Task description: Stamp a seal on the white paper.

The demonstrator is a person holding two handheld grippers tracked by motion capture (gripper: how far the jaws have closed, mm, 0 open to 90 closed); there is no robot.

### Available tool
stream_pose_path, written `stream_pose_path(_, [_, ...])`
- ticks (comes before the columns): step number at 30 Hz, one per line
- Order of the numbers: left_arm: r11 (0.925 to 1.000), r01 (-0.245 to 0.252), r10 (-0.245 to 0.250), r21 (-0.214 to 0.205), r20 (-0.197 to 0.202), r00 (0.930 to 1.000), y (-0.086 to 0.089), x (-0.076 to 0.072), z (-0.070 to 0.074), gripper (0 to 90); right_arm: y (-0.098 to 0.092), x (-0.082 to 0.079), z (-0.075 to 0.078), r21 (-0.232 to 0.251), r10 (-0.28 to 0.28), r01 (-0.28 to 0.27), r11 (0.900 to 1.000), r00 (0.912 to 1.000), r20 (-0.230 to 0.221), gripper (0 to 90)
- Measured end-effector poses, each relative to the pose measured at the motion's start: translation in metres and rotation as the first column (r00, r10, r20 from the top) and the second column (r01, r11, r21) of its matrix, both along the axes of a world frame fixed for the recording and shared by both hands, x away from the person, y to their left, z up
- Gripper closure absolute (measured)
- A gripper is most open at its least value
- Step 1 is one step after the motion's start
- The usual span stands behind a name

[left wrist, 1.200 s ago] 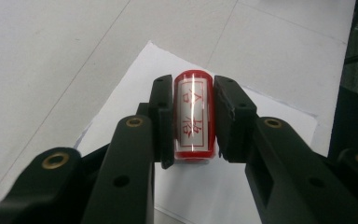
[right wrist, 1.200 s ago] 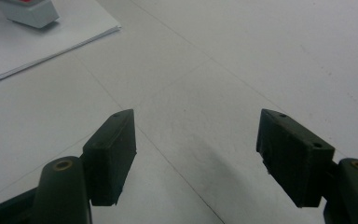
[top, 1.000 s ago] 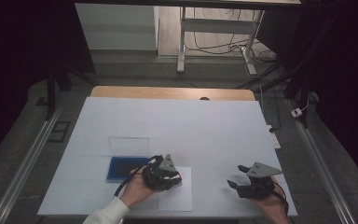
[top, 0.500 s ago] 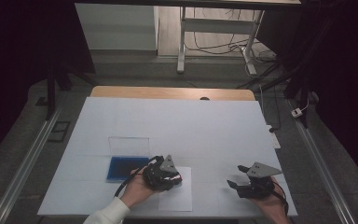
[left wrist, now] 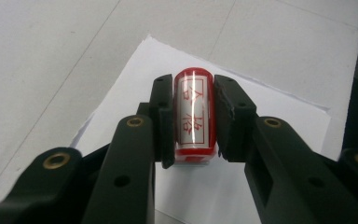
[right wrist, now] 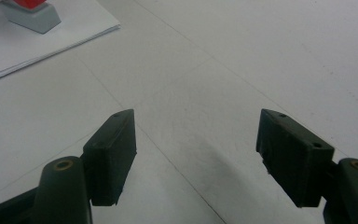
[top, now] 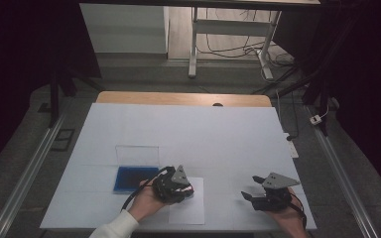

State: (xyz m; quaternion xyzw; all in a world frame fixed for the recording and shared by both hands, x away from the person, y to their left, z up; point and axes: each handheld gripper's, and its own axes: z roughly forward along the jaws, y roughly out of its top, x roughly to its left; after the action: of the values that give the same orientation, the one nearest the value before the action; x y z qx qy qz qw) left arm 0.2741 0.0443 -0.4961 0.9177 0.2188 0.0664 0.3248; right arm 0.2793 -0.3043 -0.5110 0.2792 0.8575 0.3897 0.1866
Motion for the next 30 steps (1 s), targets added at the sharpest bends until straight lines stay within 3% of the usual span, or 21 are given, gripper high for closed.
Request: stream_pose_path(30, [1.0000,0.006,-0.007,0.006,0.015,0.9999,-0.0009,-0.0012,-0.0054,70.8,0.0028,-0.0008,0.0002,-0.005,0.011,-0.011,0.9999,0.9999,0.001,28.7])
